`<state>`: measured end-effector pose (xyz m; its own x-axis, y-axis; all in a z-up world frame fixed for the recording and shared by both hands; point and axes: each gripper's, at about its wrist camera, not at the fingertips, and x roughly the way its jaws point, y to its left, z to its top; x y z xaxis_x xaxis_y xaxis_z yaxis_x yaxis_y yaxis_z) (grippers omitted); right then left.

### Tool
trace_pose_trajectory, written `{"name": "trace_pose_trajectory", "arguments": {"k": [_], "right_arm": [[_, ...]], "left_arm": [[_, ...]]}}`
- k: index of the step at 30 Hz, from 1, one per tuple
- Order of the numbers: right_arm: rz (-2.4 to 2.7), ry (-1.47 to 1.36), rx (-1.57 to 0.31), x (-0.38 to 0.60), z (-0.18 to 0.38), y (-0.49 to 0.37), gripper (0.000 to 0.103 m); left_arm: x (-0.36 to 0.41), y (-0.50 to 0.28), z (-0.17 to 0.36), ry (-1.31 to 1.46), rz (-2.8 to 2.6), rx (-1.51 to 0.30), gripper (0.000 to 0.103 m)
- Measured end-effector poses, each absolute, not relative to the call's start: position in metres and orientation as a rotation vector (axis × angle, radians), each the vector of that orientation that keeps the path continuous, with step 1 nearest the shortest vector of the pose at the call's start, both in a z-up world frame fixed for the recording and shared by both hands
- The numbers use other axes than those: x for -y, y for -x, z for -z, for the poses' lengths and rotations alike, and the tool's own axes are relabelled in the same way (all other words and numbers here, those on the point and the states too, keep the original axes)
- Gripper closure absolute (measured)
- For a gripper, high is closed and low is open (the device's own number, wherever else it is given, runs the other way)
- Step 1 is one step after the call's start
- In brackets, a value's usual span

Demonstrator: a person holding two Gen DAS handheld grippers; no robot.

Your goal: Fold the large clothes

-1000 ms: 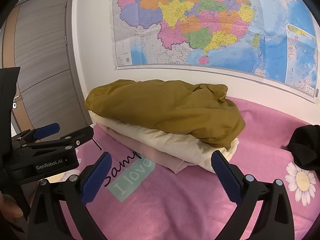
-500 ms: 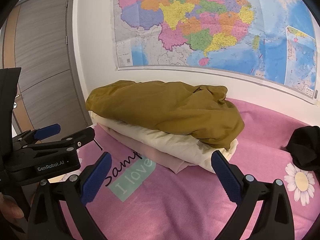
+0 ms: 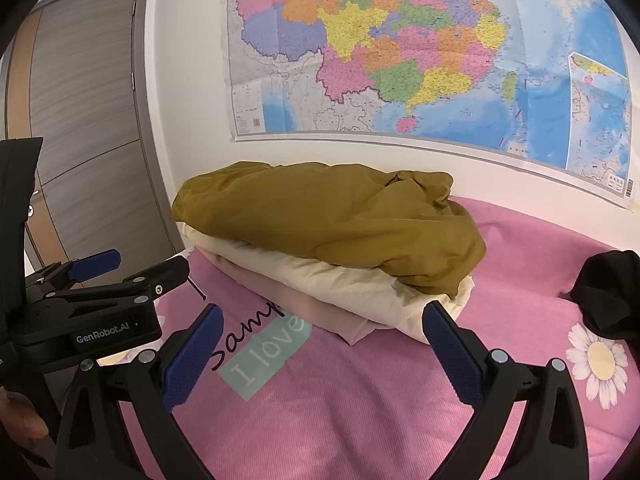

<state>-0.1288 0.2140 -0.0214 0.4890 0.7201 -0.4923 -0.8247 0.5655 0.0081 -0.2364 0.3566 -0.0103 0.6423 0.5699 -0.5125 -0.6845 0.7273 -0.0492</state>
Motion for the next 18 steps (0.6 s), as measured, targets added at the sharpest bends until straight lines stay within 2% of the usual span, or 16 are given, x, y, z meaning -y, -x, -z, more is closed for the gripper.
{"name": "trace_pose_trajectory", "arguments": {"k": [18], "right_arm": [[-0.938, 0.237, -0.485, -0.202, 0.024, 0.131, 0.006]], "left_arm": [[-0.35, 0.24, 0.017, 0.271, -0.719, -0.511, 0.006]]}}
